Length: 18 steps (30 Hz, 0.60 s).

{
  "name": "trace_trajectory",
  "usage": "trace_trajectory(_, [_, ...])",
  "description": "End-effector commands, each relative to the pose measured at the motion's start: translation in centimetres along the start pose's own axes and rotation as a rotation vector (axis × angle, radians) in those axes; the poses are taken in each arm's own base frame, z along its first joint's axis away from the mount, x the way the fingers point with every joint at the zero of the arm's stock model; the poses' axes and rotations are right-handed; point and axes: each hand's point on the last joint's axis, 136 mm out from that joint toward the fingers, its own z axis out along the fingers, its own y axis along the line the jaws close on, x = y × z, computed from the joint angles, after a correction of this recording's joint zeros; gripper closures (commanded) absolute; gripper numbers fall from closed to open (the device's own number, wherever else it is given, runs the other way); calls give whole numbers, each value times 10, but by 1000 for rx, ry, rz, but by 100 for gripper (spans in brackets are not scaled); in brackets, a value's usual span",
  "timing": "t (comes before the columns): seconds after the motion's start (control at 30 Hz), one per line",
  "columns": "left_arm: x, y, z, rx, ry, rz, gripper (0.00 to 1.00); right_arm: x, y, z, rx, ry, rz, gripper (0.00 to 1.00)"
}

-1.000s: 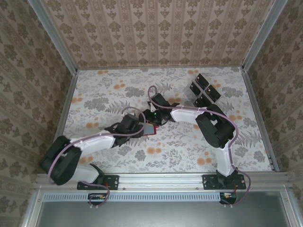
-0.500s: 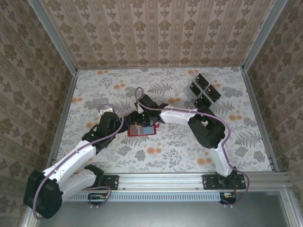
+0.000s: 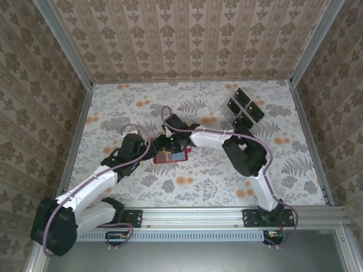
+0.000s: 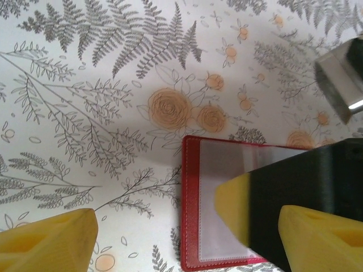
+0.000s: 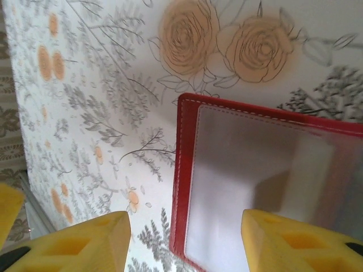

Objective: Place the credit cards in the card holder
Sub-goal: Flip over the card slot in the card holder.

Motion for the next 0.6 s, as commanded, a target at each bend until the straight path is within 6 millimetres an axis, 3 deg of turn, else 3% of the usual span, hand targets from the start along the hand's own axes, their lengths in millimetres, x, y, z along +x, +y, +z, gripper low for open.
trace_trajectory(0.0, [-1,-4,0,9,25,-1,14,-32,56,-79,-144,-117,-105,44])
trace_trajectory(0.07, [-2,-7,0,19,35,7,10,-42,47,-106,-116,-157,-106,44])
trace_trajectory(0.13, [-4,-11,1,26,46,24,7,-51,25,-130,-55,-194,-93,45])
trace_trajectory(0.27, [-8,-19,3,39,71,71,0,-69,-47,-175,141,-262,-30,46])
trace_trajectory(0.4, [-13,-26,11,47,97,91,0,-83,-114,-218,398,-310,-22,47])
trace_trajectory(0.57, [-15,-34,24,61,129,91,0,-99,-161,-245,622,-318,-55,49])
